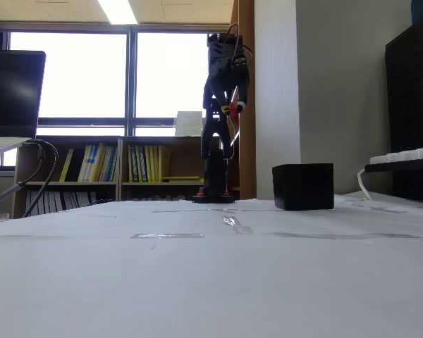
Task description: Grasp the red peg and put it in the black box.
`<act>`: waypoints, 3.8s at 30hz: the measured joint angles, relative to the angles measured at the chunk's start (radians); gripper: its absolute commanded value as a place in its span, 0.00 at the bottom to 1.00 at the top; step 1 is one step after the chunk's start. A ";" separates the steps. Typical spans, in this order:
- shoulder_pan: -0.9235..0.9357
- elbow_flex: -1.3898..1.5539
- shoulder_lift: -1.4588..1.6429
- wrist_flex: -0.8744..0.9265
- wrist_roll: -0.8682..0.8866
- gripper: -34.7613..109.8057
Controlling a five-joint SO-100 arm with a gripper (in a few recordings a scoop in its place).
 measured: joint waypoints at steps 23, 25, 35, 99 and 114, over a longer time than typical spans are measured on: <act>-0.399 -0.374 -0.044 -0.209 0.181 0.24; -0.393 -0.374 -0.044 -0.230 0.166 0.24; -0.399 -0.393 -0.044 -0.252 0.144 0.49; 0.321 -2.226 -1.805 -0.446 -0.509 0.24; 0.342 -2.226 -1.805 -0.446 -0.344 0.24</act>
